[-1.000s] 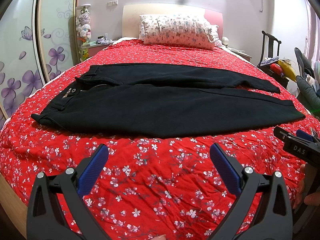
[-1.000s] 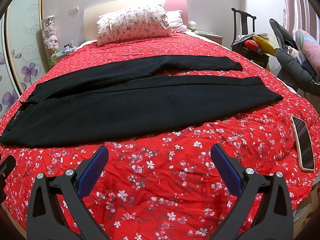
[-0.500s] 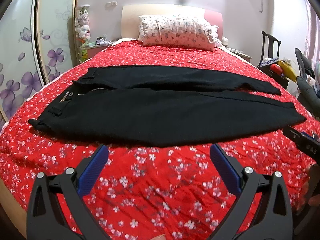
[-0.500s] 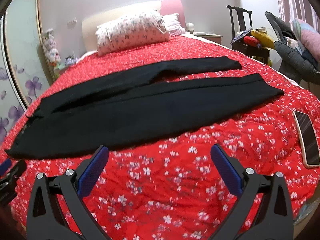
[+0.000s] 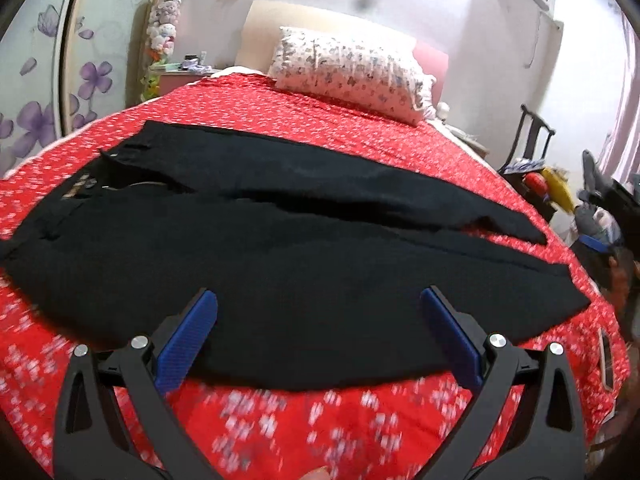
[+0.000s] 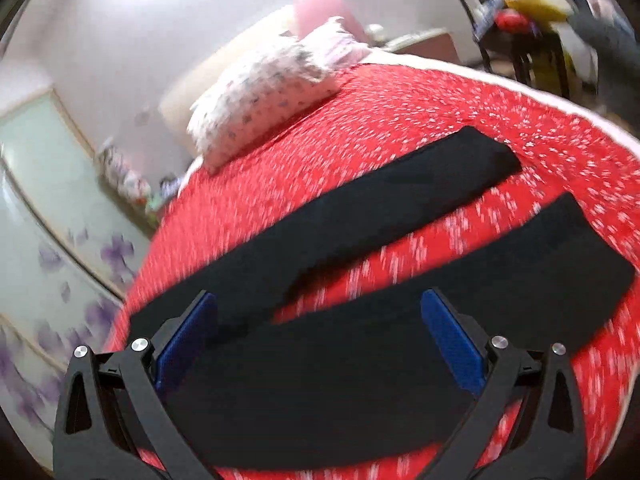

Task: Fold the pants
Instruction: 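Lower the right tool to the trouser leg hem and close on it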

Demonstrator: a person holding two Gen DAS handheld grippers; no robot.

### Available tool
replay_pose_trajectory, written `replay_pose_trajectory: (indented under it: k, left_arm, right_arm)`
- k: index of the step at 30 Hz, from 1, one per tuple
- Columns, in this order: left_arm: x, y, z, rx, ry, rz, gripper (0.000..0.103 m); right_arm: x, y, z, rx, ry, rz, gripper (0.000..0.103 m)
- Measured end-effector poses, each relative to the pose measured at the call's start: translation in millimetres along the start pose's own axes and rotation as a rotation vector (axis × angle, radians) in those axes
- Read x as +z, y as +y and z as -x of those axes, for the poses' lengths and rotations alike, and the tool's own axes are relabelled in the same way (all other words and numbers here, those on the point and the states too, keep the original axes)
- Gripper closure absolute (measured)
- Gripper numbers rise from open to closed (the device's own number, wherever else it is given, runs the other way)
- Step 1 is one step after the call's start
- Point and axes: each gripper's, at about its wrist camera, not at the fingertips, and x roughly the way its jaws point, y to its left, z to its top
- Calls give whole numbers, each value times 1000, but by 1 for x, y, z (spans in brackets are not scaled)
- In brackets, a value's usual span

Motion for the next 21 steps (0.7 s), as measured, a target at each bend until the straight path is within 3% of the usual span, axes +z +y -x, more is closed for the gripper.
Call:
replay_pose_trajectory:
  k: [3, 5, 6, 9, 13, 19, 21]
  left_arm:
    - [1, 4, -20, -79, 51, 24, 2]
    - [-1, 9, -37, -130, 129, 55, 2]
    - [-1, 13, -41, -136, 144, 66, 2]
    - [-4, 19, -42, -187, 135, 88, 2]
    - [-6, 14, -47, -161, 149, 58, 2]
    - [-10, 11, -49, -142, 162, 46, 2]
    - [-11, 9, -49, -131, 167, 38, 2]
  right_arm:
    - [50, -28, -37, -38, 10, -71, 4]
    - [77, -48, -62, -96, 12, -71, 10]
    - [88, -57, -75, -125, 14, -66, 16]
    - [115, -85, -107, -206, -9, -85, 21]
    - [139, -112, -141, -302, -40, -101, 32]
    - [162, -134, -176, -497, -115, -33, 35]
    - [166, -143, -185, -525, -116, -49, 35]
